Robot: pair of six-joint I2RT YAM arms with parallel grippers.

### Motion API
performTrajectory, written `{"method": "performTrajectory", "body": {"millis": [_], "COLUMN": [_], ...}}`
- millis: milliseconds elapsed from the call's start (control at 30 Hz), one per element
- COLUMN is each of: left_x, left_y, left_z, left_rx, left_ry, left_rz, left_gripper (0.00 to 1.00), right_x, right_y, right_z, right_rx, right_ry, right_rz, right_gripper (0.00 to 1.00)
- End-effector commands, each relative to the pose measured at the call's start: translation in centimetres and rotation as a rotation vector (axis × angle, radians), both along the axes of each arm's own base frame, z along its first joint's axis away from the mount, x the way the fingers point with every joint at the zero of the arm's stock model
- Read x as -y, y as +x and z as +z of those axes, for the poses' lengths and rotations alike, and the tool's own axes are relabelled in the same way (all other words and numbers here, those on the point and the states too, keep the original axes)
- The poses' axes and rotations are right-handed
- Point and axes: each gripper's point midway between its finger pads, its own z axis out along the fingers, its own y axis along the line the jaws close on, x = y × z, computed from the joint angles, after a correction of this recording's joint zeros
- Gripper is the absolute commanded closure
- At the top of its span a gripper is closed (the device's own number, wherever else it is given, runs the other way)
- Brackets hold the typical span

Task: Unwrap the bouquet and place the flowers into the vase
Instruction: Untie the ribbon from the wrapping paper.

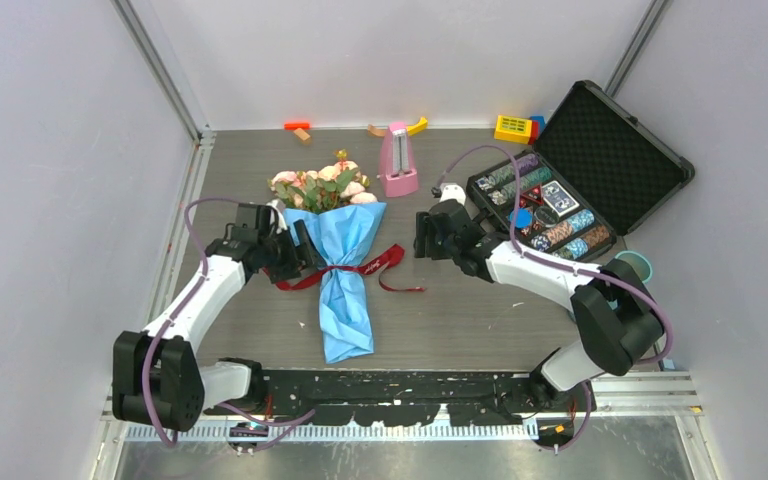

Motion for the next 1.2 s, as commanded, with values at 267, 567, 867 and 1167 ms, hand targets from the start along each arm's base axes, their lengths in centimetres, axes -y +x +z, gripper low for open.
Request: {"method": "performTrajectory", "body": {"millis": [267,567,867,1167], "left_x": [3.0,3.1,2.9,2.7], "left_y": [-1.3,-1.8,-2.0,-1.6], "left_z": [0.0,-1.9,-3.5,-2.5], "left_rx": [-0.039,-0.082,-0.116,-0.069], "left_ry": [-0.125,-0.118,-0.105,-0.097], "left_rz": [-0.062,-0.059,-0.055,-0.044], "left_gripper": [0.38,0.58,0.69,0.71], "right_x": [-12.0,-19.5,-21.8,-22.1], "right_y": [-2.0,-4.2,-3.9,-4.0], "right_z": [6.1,5.5,3.5,1.5], "right_rx": [0.027,0.008,-0.028,-0.05], "right_ry": [0.242,0.271,0.231,0.178], "right_rz": [0.417,0.596,0.646,0.653], "right_gripper": [0.48,0.61,0.68,0.69]}}
